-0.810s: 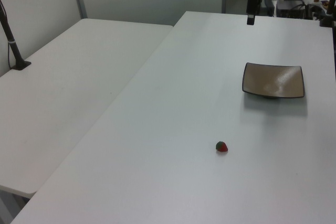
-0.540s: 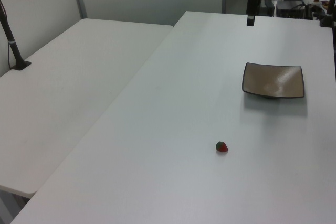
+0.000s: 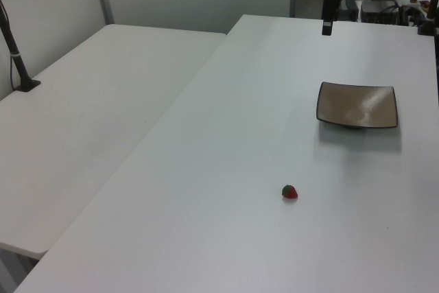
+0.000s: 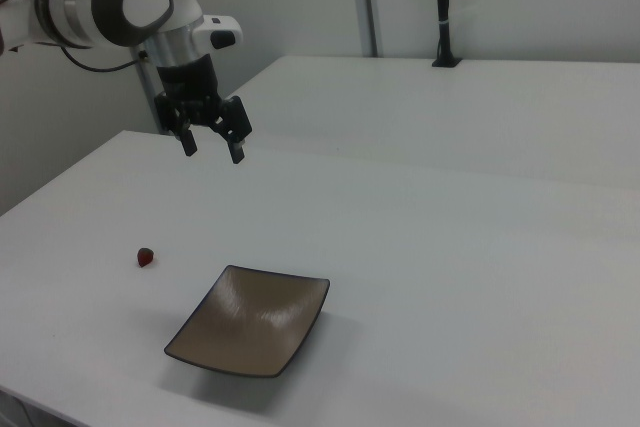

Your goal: Strawberries on a ceramic plate

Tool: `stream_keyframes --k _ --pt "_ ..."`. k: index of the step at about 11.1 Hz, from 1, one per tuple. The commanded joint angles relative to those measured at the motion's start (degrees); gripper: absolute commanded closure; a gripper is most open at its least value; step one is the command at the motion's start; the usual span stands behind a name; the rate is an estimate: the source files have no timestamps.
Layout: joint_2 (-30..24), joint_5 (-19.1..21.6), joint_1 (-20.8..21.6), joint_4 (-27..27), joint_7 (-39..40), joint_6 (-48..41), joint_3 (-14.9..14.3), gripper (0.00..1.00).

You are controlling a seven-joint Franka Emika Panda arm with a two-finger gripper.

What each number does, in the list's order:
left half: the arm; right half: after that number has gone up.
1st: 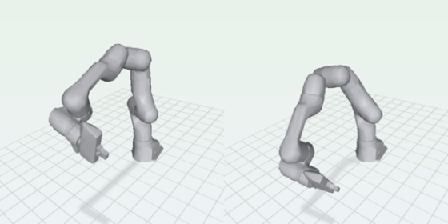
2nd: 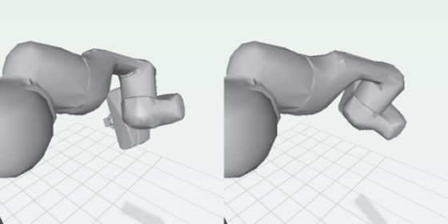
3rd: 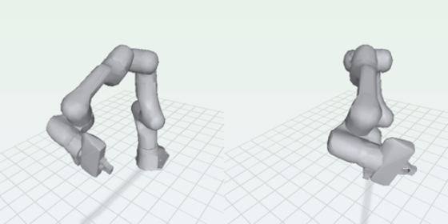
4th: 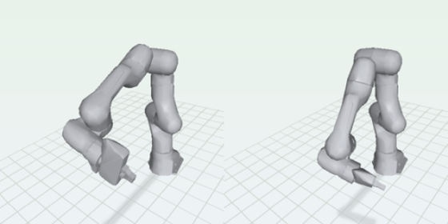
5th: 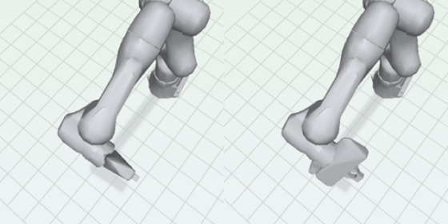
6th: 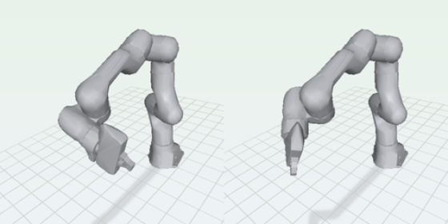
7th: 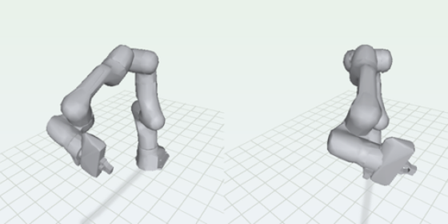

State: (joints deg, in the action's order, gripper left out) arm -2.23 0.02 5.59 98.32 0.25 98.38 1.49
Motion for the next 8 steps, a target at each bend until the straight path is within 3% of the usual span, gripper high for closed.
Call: stream_keyframes --k 1,4,8 --pt "0.12 2.34 0.39 -0.33 1.15 -0.29 -0.26 0.0" --pt "0.29 3.58 0.65 -0.33 1.24 -0.29 -0.18 0.0" --pt "0.91 3.58 4.6 -2.42 0.63 -0.73 -0.09 0.0"
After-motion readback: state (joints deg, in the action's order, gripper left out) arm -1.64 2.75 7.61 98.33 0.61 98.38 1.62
